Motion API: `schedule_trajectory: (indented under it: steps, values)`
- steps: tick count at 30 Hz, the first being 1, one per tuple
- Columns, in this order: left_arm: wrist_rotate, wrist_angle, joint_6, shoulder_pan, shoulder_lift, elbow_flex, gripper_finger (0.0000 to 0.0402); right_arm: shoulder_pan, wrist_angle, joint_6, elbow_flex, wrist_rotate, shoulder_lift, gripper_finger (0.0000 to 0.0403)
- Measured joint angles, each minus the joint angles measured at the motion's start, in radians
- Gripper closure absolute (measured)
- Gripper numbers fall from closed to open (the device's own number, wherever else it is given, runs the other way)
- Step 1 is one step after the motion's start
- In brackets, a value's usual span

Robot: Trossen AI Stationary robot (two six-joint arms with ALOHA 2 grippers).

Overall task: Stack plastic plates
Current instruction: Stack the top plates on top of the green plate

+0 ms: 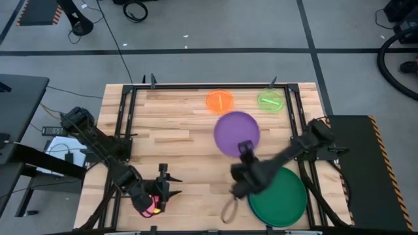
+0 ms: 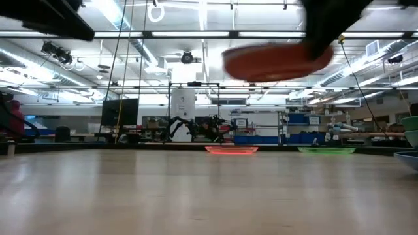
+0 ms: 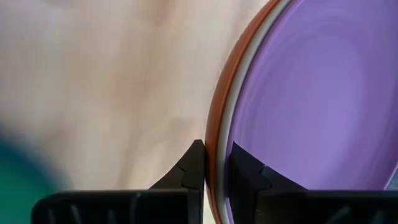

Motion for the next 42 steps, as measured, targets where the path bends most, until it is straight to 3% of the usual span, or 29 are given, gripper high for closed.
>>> schedule_trajectory:
  steps: [5,9,13,17,24,32,42]
  values:
    - [-0.036,0.013,0.0,-0.002,0.0,0.0,0.0212,0.167,-0.018,0.154,0.053,-0.154,-0.038,0.0357]
    - [-0.04,0.013,-0.005,0.035,0.0,0.0,0.0212,0.269,-0.034,0.282,0.116,-0.166,-0.049,0.0357]
    - [-0.04,0.015,-0.021,0.087,0.0,0.0,0.0212,0.302,-0.029,0.351,0.215,-0.231,-0.049,0.0357]
    - [-0.04,0.017,-0.035,0.136,0.0,0.0,0.0212,0.299,-0.031,0.527,0.279,-0.339,-0.05,0.0357]
    - [-0.039,0.017,-0.055,0.18,0.0,0.0,0.0212,0.386,-0.031,0.673,0.292,-0.562,-0.05,0.0357]
    - [-0.039,0.019,-0.166,0.181,0.0,0.0,0.0212,0.5,-0.029,0.807,0.229,-0.432,-0.05,0.0357]
    - [-0.041,0.019,-0.277,0.181,0.0,0.0,0.0212,0.549,0.126,0.848,-0.043,-0.496,-0.048,0.0357]
